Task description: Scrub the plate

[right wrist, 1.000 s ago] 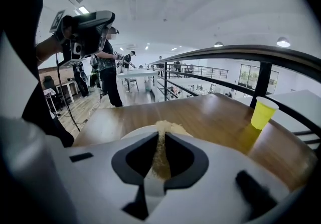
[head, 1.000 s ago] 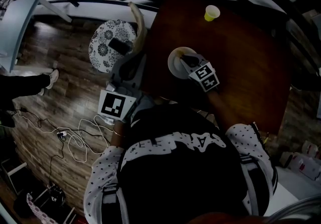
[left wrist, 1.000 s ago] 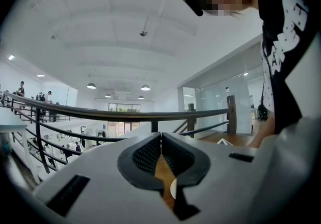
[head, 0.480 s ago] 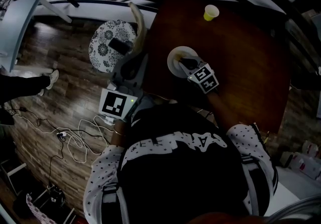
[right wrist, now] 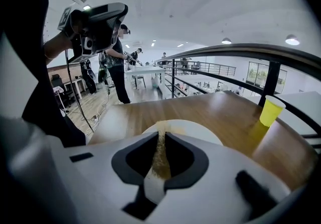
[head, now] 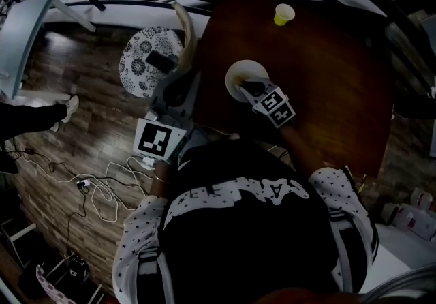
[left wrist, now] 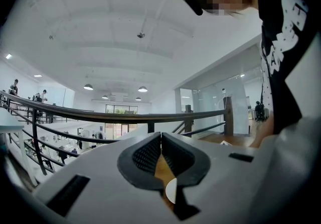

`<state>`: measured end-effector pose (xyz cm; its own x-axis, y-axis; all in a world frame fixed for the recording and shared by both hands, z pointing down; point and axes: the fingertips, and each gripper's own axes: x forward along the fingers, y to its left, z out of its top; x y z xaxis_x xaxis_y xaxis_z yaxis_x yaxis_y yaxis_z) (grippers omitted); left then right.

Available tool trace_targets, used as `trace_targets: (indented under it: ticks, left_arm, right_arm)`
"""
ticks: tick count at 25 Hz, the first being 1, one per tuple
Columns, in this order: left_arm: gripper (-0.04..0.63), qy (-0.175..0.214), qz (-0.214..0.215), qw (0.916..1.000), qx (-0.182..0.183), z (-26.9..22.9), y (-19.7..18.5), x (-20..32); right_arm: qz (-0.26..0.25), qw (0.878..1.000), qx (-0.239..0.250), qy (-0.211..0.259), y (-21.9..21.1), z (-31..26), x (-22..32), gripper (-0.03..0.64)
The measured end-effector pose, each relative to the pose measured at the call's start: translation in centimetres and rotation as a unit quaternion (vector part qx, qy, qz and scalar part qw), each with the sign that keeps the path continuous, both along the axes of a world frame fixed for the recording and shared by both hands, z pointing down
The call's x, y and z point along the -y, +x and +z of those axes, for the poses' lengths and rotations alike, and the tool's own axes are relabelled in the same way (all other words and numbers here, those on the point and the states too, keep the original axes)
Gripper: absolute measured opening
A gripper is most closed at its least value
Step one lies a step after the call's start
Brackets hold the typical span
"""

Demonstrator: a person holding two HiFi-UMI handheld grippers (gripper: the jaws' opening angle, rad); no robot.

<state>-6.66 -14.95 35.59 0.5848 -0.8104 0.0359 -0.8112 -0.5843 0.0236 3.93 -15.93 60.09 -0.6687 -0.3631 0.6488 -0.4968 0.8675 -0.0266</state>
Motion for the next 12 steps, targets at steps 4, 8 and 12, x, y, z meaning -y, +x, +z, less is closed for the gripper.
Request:
trace_targets:
  ticks: [4,8,12]
  left_arm:
    - [0.015,0.001,-0.002,1.0,-0.001,-0.1,-0.3,-0.1]
    - [0.015,0.001,0.0,1.0,0.0,0.0,-0.1,-0.3]
    - [0.015,-0.002,0.0,1.0,-0.001,0.1,0.1,-0.3]
  right_arm:
    - [-0.003,1.0,0.001,-0.003,-0.3,0.0,-0.7,0.049]
    - [0.0,1.0,0.004,-0.004,-0.2,0.0,-1.2,0.049]
    - [-0.001,1.0,0.005,-0.002,-0.1,-0.2,-1.4,0.049]
